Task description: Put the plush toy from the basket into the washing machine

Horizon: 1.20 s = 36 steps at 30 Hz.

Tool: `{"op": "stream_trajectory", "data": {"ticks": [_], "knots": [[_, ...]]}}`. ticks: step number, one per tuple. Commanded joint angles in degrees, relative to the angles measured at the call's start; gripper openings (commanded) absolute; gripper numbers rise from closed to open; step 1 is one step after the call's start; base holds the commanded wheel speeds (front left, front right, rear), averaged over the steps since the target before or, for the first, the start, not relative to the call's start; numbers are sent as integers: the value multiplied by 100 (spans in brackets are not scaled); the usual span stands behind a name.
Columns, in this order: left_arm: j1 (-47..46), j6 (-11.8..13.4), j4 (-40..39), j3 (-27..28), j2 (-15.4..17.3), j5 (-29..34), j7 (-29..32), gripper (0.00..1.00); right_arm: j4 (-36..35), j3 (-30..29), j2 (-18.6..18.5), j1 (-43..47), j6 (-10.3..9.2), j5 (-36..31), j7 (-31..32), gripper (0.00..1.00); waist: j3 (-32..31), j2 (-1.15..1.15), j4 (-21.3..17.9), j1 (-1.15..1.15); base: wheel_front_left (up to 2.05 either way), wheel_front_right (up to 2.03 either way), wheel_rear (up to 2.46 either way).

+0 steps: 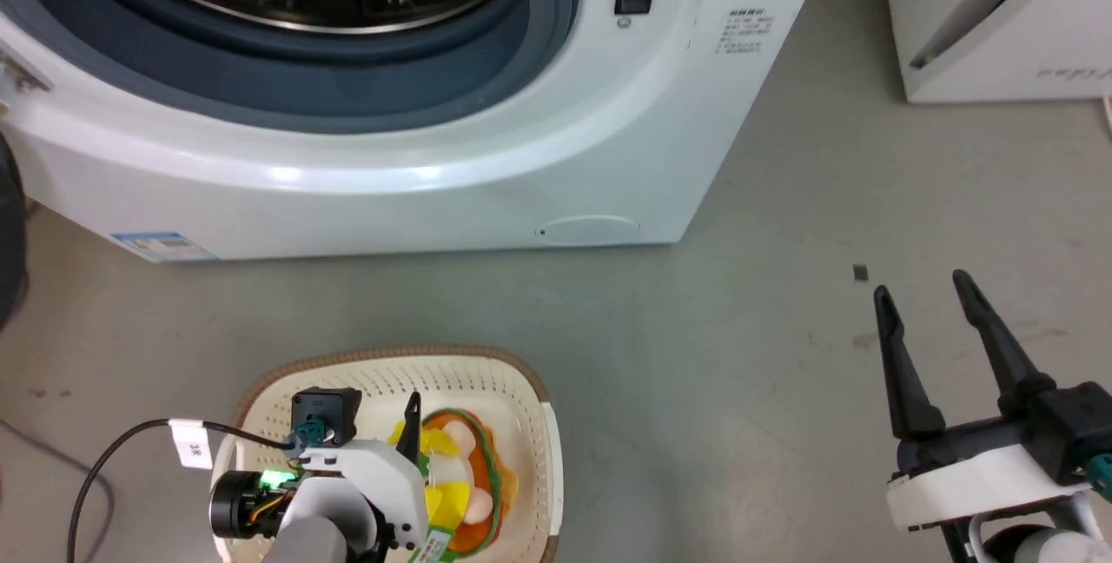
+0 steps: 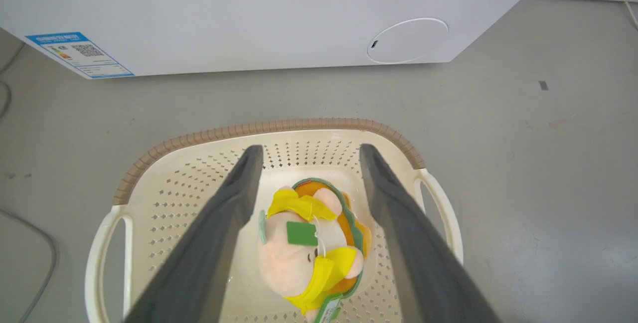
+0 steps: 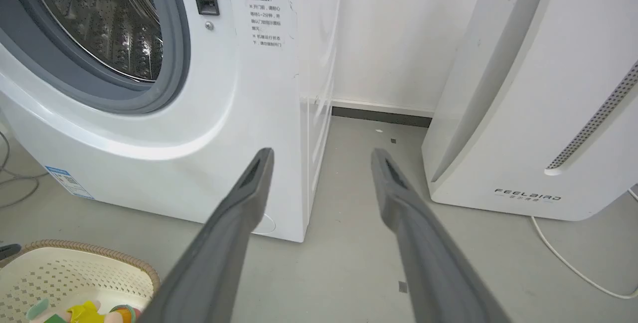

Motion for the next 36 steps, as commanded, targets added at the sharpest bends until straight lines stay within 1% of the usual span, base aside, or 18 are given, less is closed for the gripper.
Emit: {"op": "stream_trajectory", "data": {"ticks": [1,10,14,19,23,36], "knots": [[-169,-27,181,-21,47,-64,13,100,-70,-39,-1,-126,-3,-50,-71,100,159,0,-17,0,0,0,0],[-450,-31,747,-114,112,-252,430,100,-204,-123,-1,-209,-3,-77,-178,100,618,0,-42,0,0,0,0],[-580,124,989,-166,164,-303,550,100,-269,-138,-1,-250,-4,-83,-226,100,825,0,-57,0,0,0,0],[-746,72,1286,-220,188,-418,674,100,-344,-166,-1,-292,-4,-88,-286,100,1071,0,-83,0,0,0,0],[-895,-38,1522,-292,184,-497,748,100,-412,-202,-1,-328,-4,-92,-334,100,1280,0,-91,0,0,0,0],[-1501,-100,2287,-532,174,-711,718,100,-609,-254,-1,-484,-5,-91,-489,100,1990,0,-101,0,0,0,0]]}}
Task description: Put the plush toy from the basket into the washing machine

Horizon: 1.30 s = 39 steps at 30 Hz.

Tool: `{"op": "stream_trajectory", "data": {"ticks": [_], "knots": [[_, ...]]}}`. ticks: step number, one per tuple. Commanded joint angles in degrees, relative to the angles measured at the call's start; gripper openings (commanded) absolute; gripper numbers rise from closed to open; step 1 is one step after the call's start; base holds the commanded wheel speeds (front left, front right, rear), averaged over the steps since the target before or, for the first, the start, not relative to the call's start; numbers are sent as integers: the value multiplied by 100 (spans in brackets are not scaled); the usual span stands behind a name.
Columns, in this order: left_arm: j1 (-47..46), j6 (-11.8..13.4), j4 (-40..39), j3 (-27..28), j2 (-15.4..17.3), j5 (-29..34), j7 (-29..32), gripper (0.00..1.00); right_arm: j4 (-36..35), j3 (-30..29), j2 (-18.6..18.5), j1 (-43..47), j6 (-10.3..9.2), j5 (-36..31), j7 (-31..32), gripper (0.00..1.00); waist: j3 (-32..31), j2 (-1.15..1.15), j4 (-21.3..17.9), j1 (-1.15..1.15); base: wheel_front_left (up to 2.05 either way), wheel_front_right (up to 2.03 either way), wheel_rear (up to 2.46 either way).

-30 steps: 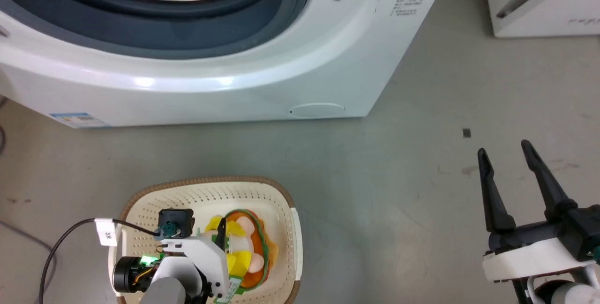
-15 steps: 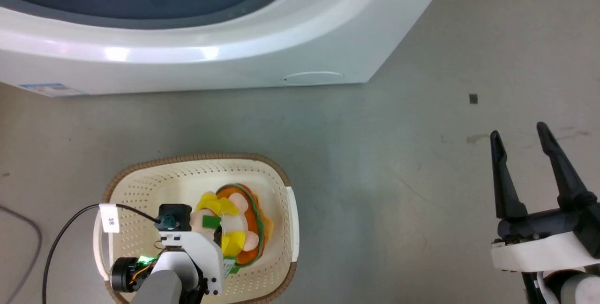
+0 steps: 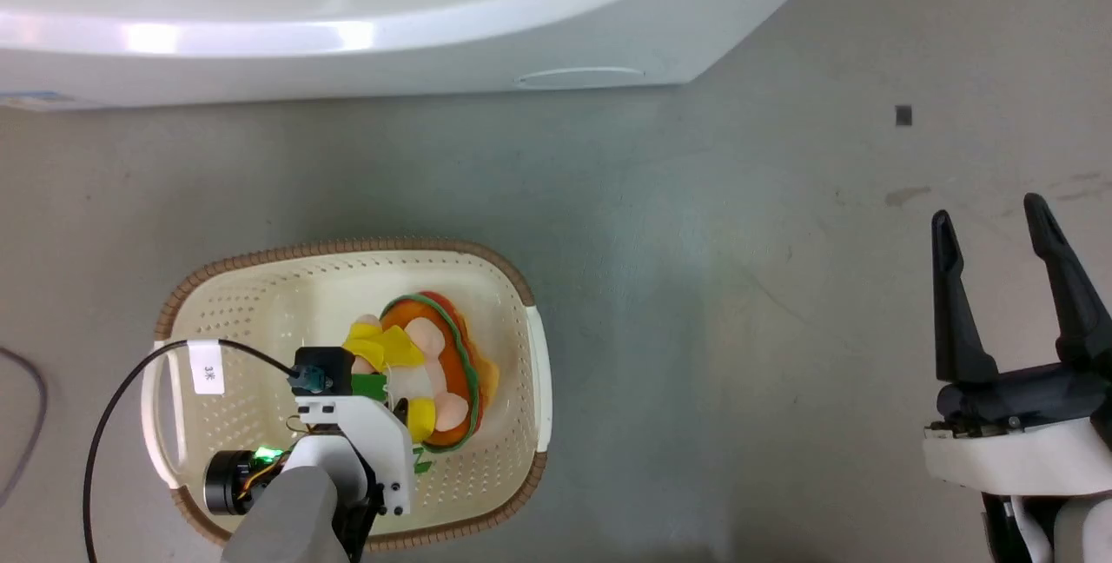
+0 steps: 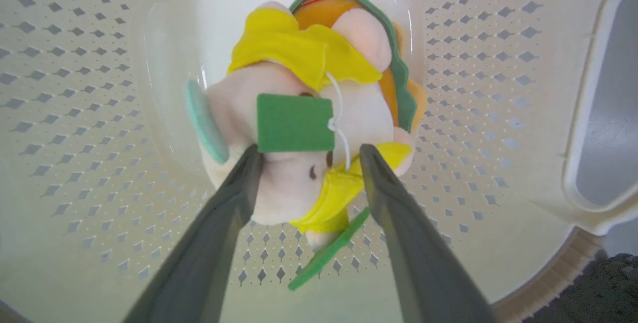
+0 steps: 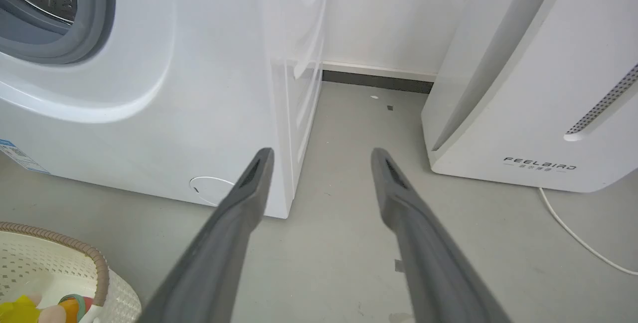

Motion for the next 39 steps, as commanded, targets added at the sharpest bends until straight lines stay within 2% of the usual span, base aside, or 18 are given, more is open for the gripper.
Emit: {"op": "stream_trajectory", "data": {"ticks": [1,8,9,10,17,21,28,39], "knots": [[-183,-29,211,-67,21,-75,11,100,-74,-19,-1,-122,-5,-47,-63,100,170,0,-19,0,0,0,0],[-448,-121,564,-192,40,-180,1,100,-125,-24,-1,-176,-5,-32,-135,100,473,0,-42,0,0,0,0],[-486,-144,623,-213,42,-201,4,40,-129,-28,-1,-188,-5,-30,-147,100,515,0,-45,0,0,0,0],[-524,-166,682,-244,47,-212,-1,0,-133,-32,-1,-201,-5,-29,-159,100,553,0,-49,0,0,0,0],[-591,-300,1095,-445,105,-309,-27,0,-99,-62,-1,-319,-5,-1,-243,100,565,0,-91,0,0,0,0],[-513,-300,1331,-483,142,-419,-311,0,-4,-24,-1,-349,-5,38,-290,100,329,0,-123,0,0,0,0],[-77,-382,1338,-405,112,-608,-911,0,280,21,-1,-283,-5,198,-292,100,-571,0,-118,0,0,0,0],[672,-500,1015,-481,133,-671,-1623,0,629,-30,-1,191,-5,361,-292,100,-2040,0,171,0,0,0,0]]}}
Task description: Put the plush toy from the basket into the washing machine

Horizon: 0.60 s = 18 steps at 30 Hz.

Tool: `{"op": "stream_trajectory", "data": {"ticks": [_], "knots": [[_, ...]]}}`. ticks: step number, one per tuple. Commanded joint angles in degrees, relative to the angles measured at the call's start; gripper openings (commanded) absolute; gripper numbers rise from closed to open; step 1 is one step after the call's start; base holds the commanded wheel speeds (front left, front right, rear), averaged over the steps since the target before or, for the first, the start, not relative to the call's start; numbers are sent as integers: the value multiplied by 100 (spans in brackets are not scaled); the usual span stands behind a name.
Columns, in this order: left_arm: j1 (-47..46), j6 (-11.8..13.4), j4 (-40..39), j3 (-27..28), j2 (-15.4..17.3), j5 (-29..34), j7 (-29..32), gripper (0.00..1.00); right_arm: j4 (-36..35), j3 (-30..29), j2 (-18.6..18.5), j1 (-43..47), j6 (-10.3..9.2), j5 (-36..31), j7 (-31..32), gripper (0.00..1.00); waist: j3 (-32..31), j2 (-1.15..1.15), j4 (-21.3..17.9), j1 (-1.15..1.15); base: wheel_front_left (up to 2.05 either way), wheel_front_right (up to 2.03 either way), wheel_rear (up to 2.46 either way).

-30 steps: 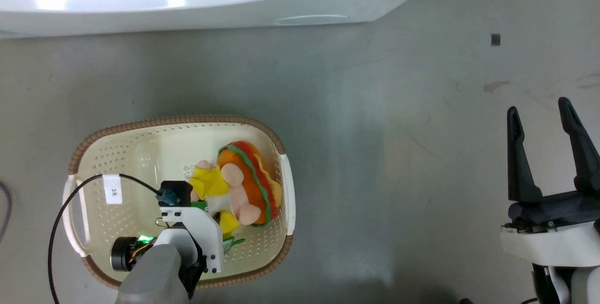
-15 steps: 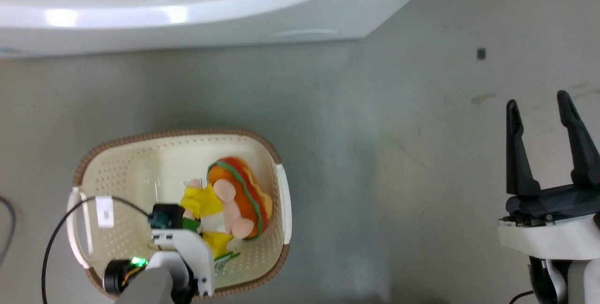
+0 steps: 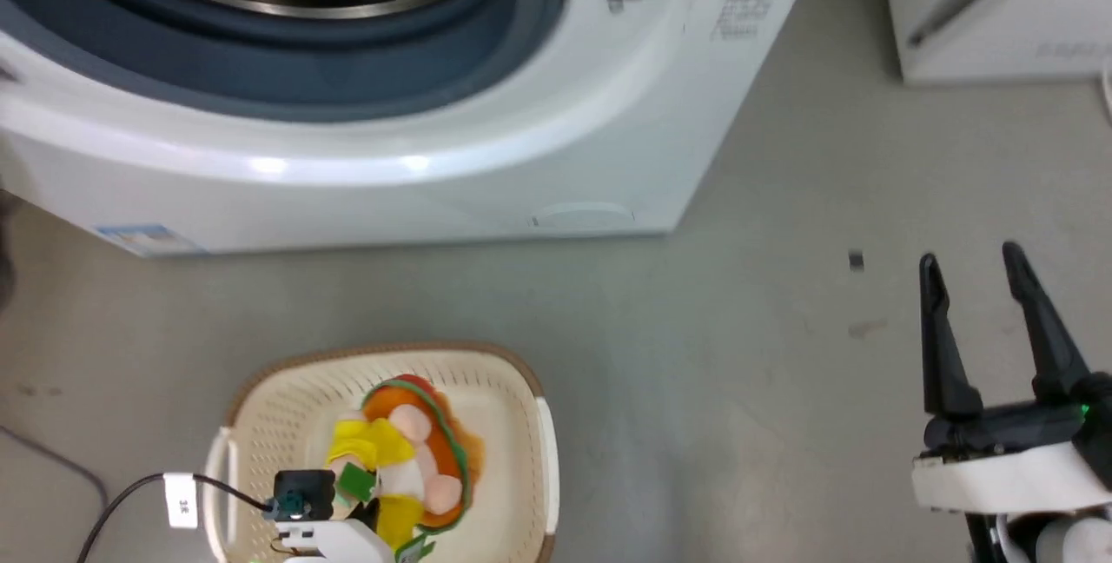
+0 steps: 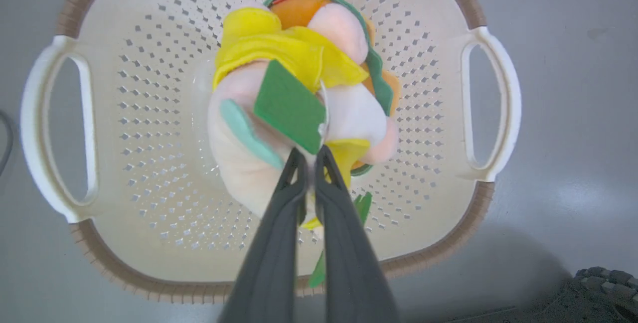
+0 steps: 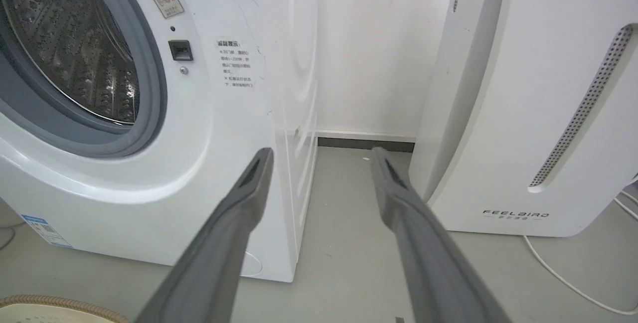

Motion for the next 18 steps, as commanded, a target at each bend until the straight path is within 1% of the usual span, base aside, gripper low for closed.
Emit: {"op": "stream_trajectory", "data": {"ticks": [1,6,11,18], "knots": [[113,-35,-148,-10,23,28,-59,0,27,6,0,95,-5,48,-26,100,-514,0,199,0,0,0,0],[597,-48,-1109,161,51,11,-68,0,90,8,0,338,-5,64,-26,100,-959,0,341,0,0,0,0],[1153,45,-2180,457,-4,97,-70,0,150,-54,0,512,-5,151,-26,100,-1298,0,437,0,0,0,0],[1741,120,-3733,885,-47,410,-70,0,172,-23,0,705,-5,165,-26,100,-1589,0,460,0,0,0,0]]}}
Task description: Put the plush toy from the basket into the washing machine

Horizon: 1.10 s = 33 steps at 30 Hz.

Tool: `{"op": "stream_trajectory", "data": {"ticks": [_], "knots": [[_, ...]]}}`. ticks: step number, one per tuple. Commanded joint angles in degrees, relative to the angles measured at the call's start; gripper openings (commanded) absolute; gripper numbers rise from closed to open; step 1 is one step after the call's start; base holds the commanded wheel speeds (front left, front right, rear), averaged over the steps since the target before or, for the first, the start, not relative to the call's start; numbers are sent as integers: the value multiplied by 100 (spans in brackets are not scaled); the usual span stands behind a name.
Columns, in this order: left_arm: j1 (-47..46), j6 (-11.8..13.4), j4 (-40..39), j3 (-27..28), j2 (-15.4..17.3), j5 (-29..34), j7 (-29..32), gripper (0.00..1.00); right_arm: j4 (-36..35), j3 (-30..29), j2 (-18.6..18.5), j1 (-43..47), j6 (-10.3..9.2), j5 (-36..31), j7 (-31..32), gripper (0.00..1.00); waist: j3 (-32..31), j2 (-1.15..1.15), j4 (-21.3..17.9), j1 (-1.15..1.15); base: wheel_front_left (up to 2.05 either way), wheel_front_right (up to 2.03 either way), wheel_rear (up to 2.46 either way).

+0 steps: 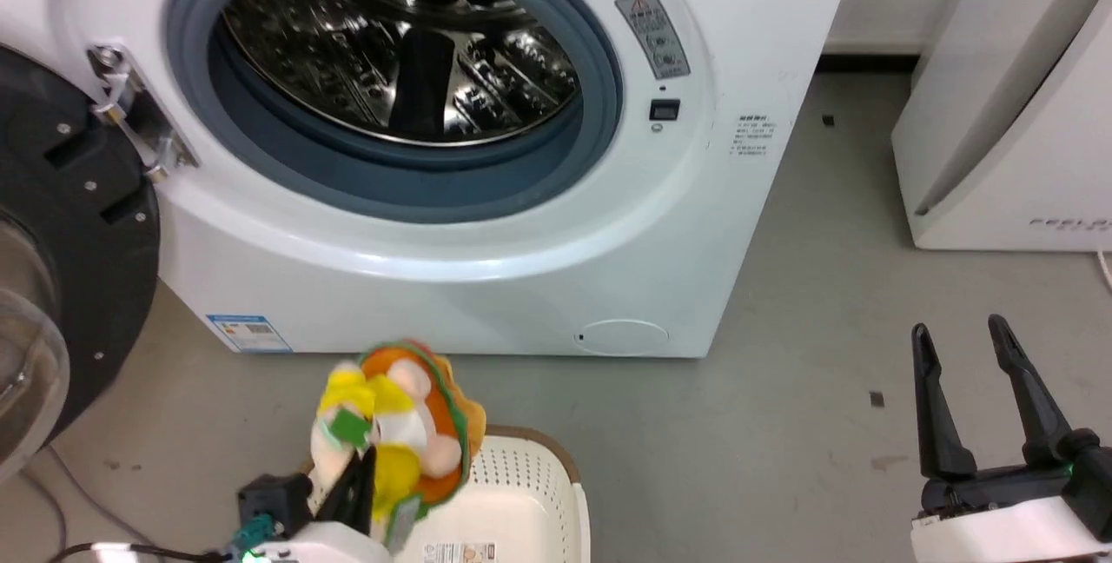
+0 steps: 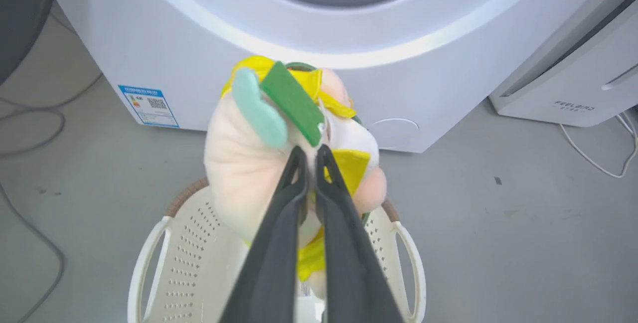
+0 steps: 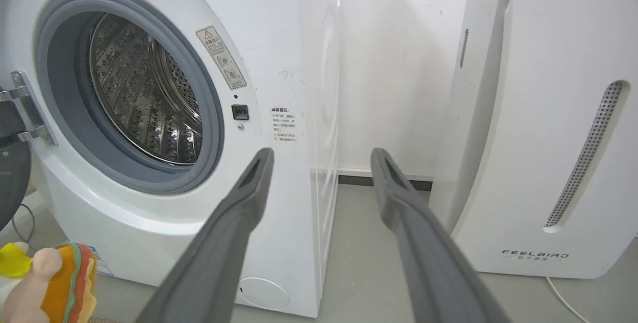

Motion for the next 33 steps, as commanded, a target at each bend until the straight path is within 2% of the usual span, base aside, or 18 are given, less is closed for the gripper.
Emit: {"op": "stream_trajectory", "data": {"ticks": [1,9,14,18,24,25,33], "knots": [[71,40,-366,120,-4,104,-32,0,1,2,-1,73,-5,20,-26,100,-53,0,5,1,0,0,0],[156,86,-2131,557,-37,551,-32,0,-49,18,-1,72,-5,58,-26,100,25,0,-178,1,0,0,0],[-215,89,-2783,736,67,695,-32,0,-104,-36,-1,-47,-5,86,-26,100,351,0,-382,1,0,0,0],[-866,77,-2808,879,279,661,-3,0,-151,-51,-1,-205,-5,118,-26,100,767,0,-576,1,0,0,0],[-2192,6,-2620,980,805,610,444,0,-246,-53,-1,-495,-5,202,-26,100,1566,0,-881,1,0,0,0],[-2192,6,-2620,980,805,610,444,0,-246,-53,-1,-495,-5,202,-26,100,1566,0,-881,1,0,0,0],[-4069,-120,-1932,691,1634,674,1038,0,-355,-67,-1,-897,-5,360,-26,100,2581,0,-1202,1,0,0,0]]}}
